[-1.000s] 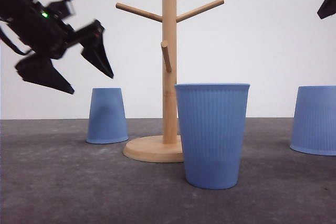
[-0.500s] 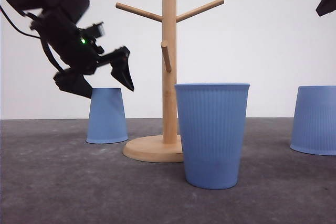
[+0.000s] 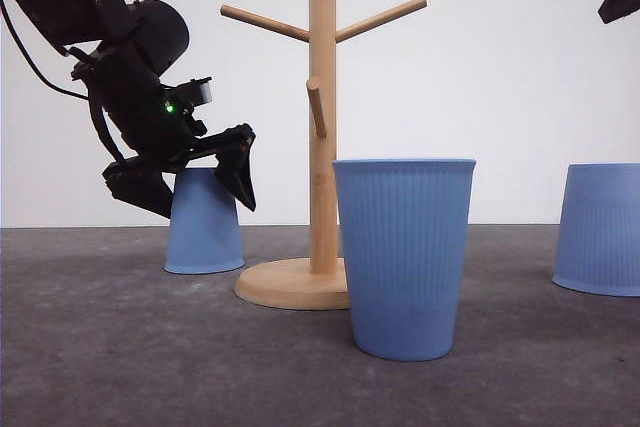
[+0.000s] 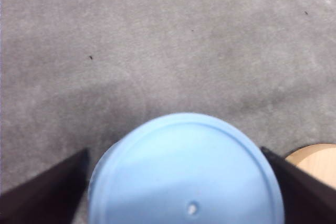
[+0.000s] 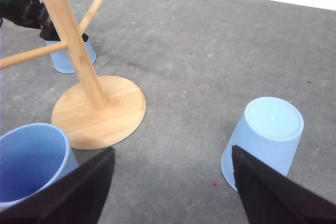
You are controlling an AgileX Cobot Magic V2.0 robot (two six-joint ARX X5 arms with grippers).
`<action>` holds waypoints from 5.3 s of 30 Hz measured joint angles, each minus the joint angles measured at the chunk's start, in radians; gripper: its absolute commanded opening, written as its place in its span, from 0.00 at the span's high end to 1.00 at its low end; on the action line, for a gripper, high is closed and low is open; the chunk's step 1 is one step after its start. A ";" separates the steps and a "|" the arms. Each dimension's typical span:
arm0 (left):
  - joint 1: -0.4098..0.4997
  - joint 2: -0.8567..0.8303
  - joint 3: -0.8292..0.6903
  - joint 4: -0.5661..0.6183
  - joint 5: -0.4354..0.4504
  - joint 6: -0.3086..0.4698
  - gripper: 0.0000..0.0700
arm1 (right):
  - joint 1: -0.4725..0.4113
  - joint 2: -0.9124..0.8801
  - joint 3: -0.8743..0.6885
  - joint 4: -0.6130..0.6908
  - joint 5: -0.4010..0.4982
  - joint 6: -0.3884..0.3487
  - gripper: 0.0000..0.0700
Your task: Place three cups
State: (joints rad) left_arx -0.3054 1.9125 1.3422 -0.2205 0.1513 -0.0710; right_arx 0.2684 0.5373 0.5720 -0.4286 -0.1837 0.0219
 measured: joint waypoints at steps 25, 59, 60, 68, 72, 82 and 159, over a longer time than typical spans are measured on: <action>0.064 -0.172 0.004 -0.321 0.186 -0.041 0.40 | 0.000 0.000 0.000 0.005 0.000 0.000 0.36; 0.265 -0.746 -0.465 0.298 0.447 -0.856 0.38 | 0.000 0.000 0.000 0.026 0.000 0.000 0.36; 0.256 -0.731 -0.465 0.320 0.453 -0.873 0.38 | 0.000 0.000 0.000 0.027 0.000 0.000 0.36; 0.172 -0.617 -0.465 0.519 0.473 -0.995 0.38 | 0.000 0.000 0.000 0.027 0.000 0.000 0.36; 0.136 -0.596 -0.465 0.537 0.473 -1.014 0.38 | 0.000 0.000 0.000 0.027 0.000 0.000 0.36; 0.045 -0.540 -0.465 0.542 0.447 -1.011 0.38 | 0.000 0.000 0.000 0.027 0.000 0.000 0.36; 0.014 -1.030 -0.566 -0.389 0.311 -0.295 0.18 | -0.251 0.905 0.262 0.154 0.038 0.026 0.24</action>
State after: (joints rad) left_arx -0.2909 0.8825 0.7758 -0.6098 0.4625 -0.3660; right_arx 0.0177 1.4425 0.8345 -0.2743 -0.1454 0.0483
